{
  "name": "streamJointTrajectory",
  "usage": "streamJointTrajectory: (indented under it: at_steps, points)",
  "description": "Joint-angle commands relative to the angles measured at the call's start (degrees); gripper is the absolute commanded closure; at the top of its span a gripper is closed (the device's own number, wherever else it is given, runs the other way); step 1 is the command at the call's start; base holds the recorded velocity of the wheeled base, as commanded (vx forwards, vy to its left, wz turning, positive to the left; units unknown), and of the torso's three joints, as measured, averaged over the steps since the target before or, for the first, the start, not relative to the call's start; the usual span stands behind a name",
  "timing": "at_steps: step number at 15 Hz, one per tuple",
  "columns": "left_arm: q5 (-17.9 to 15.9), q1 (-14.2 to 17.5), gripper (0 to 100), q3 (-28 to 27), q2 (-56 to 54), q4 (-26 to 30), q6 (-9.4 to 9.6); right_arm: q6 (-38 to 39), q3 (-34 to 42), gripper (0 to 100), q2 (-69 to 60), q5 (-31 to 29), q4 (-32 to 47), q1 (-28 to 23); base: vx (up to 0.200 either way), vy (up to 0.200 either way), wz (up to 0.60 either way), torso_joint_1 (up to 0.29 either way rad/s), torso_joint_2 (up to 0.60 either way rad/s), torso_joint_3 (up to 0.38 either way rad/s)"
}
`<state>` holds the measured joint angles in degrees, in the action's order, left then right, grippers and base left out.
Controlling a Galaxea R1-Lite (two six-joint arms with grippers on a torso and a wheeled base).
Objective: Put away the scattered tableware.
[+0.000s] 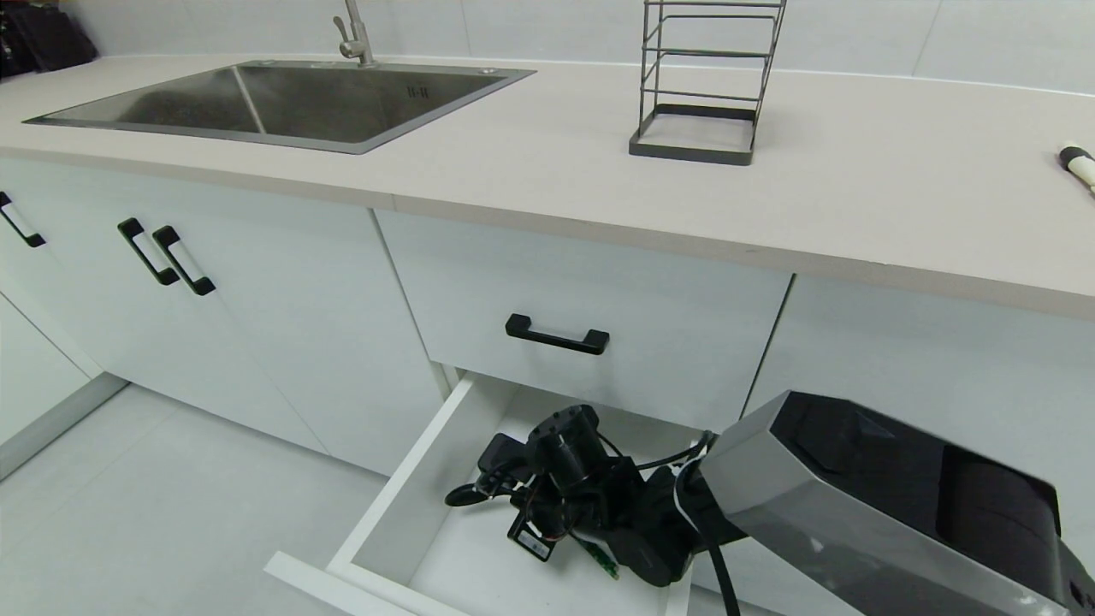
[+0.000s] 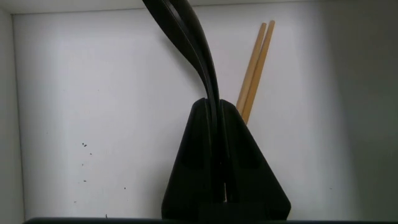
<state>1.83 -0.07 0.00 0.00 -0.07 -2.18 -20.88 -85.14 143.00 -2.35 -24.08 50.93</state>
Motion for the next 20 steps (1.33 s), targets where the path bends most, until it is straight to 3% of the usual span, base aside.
streamJointTrajectory:
  at_steps: [1, 20]
  points:
    - [0.02, -0.01, 0, 0.0, 0.0, -0.01, -0.02, -0.04, -1.26, 100, 1.85, -0.02, 0.08, 0.04, 0.0, 0.0, 0.0, 0.0, 0.0, 0.0]
    - [0.02, -0.01, 0, 0.0, 0.0, -0.01, -0.02, 0.49, -6.53, 100, 7.3, 0.42, 1.22, -0.57, 0.0, 0.0, 0.0, 0.0, 0.0, 0.0]
